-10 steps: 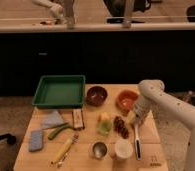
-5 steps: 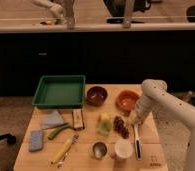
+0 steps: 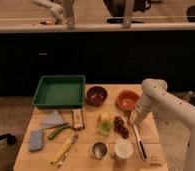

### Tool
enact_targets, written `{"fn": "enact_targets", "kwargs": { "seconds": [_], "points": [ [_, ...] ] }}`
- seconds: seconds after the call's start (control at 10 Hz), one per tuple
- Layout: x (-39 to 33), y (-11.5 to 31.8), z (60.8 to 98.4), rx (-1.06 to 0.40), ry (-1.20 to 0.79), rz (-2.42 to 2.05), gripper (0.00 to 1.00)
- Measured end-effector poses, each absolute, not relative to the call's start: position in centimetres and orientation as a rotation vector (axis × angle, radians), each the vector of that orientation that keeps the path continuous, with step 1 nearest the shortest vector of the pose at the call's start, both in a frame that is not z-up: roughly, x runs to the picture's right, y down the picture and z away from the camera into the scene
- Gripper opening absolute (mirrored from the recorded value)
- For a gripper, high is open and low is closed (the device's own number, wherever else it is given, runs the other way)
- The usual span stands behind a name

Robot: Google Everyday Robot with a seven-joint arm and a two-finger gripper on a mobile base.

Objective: Place brush in table surface

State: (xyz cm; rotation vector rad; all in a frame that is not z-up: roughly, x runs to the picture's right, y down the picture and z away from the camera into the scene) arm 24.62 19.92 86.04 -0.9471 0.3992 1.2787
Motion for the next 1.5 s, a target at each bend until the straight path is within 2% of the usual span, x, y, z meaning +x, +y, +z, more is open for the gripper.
{"fn": "enact_targets", "kwargs": {
  "seconds": [0.7,1.2,1.5],
  "points": [
    [25.2,19.3,85.6,-0.968,0.342,1.318,0.0],
    [27.8,13.7,79.1,-0.848,0.203,1.377,0.0],
    [29.5,12.0,76.4,-0.771,0.161,1.391,0.0]
  ]
}}
